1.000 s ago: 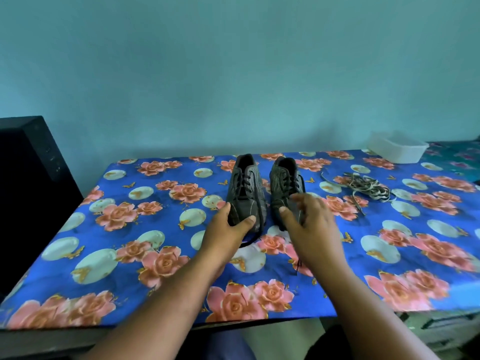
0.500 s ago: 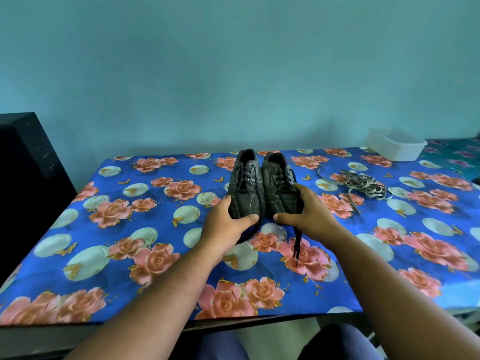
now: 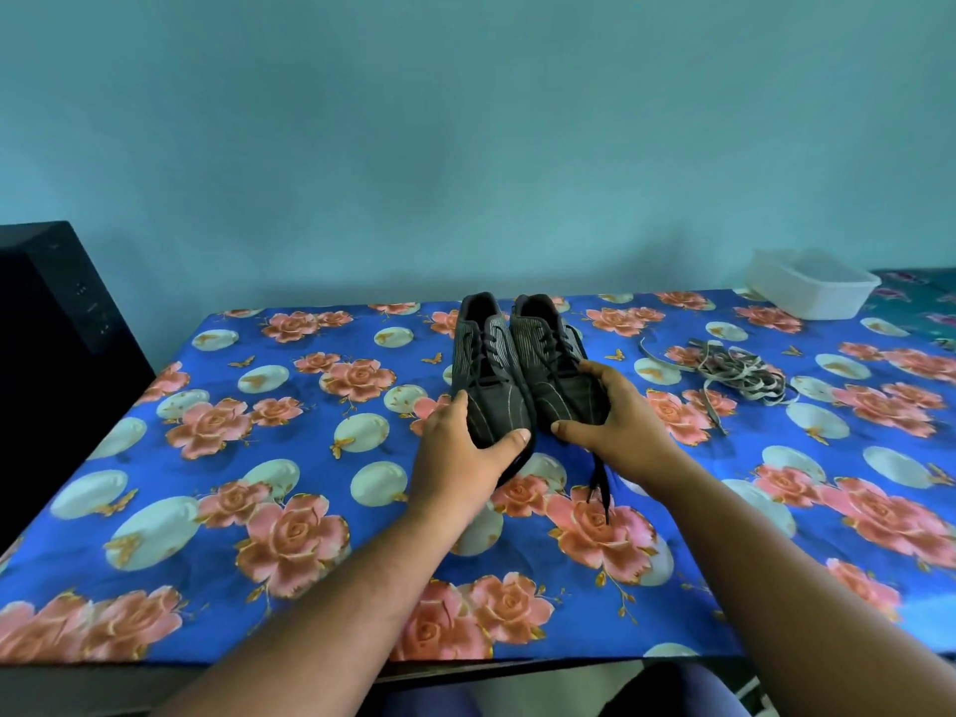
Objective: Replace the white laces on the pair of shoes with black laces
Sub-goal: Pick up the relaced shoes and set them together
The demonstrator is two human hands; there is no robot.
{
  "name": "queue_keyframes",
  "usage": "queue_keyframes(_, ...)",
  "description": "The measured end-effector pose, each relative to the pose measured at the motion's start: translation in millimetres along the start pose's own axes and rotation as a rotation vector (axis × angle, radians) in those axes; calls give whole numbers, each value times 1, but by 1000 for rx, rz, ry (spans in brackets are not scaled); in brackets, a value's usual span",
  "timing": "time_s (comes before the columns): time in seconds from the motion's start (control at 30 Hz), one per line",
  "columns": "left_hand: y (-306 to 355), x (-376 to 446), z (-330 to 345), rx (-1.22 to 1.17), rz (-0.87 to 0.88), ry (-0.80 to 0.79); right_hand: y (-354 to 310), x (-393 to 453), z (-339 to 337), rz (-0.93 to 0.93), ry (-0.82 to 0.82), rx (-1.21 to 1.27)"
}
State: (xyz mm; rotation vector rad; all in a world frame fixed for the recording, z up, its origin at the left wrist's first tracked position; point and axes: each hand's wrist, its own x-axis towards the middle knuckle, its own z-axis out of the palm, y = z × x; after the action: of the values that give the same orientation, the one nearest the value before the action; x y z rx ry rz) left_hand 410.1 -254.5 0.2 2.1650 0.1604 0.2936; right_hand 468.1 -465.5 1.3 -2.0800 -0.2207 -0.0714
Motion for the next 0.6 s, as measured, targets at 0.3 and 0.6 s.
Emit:
queue_keyframes(0.3,-4,-22,-22,-59,-91,-60,-32,-43,18,-147,295,-265)
queue_keyframes(0.6,-5,-50,-28,-40,-85,-326,-48,-60,65,124,29,-523)
